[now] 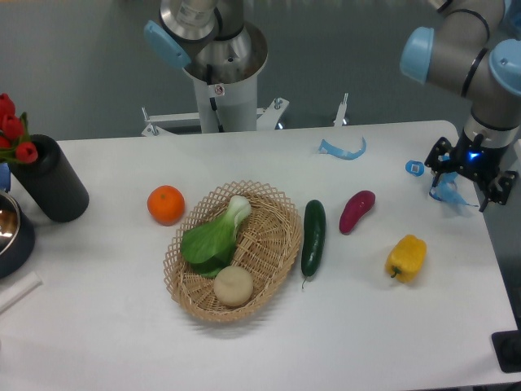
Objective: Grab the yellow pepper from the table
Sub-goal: 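Move the open gripper down toward the yellow bell pepper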
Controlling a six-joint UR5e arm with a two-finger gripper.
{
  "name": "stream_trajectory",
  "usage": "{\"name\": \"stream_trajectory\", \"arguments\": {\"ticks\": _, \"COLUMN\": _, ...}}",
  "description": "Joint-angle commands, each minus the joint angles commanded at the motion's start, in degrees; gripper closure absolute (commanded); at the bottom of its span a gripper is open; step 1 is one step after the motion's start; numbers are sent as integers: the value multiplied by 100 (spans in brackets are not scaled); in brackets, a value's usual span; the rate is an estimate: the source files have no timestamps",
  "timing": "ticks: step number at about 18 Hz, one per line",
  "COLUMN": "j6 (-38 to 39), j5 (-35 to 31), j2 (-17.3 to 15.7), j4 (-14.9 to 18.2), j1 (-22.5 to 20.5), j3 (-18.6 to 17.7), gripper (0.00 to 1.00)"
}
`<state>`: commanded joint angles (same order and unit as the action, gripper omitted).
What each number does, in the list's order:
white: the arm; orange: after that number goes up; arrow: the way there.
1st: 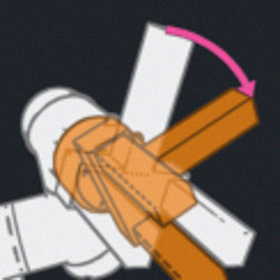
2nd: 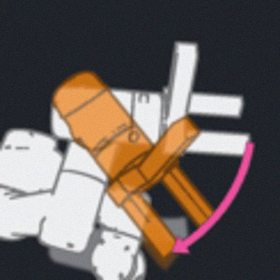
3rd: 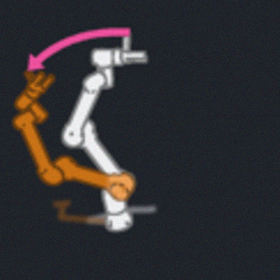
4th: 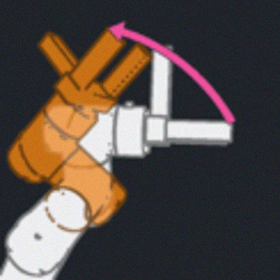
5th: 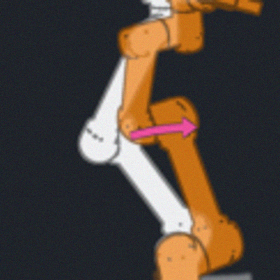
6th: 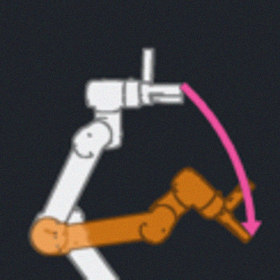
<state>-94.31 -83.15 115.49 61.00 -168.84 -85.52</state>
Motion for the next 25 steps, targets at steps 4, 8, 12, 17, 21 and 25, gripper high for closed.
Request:
{"name": "stream_trajectory", "arguments": {"ticks": 4, "j6": 0, "j5": 132, "j2": 0, "j4": 0, "j1": -9, "j3": -26, "gripper": 0}}
{"name": "stream_trajectory", "arguments": {"ticks": 8, "j6": 52, "j5": 510, "j2": 9, "j4": -61, "j1": -53, "j3": -271, "gripper": 0}}
{"name": "stream_trajectory", "arguments": {"ticks": 12, "j6": 97, "j5": 528, "j2": 79, "j4": -334, "j1": -123, "j3": -439, "gripper": 0}}
{"name": "stream_trajectory", "arguments": {"ticks": 17, "j6": 131, "j5": 545, "j2": 298, "j4": -334, "j1": -53, "j3": -527, "gripper": 0}}
{"name": "stream_trajectory", "arguments": {"ticks": 21, "j6": 220, "j5": 537, "j2": 465, "j4": -352, "j1": 0, "j3": -519, "gripper": 0}}
{"name": "stream_trajectory", "arguments": {"ticks": 25, "j6": 711, "j5": 528, "j2": 685, "j4": -404, "j1": 131, "j3": -440, "gripper": 0}}
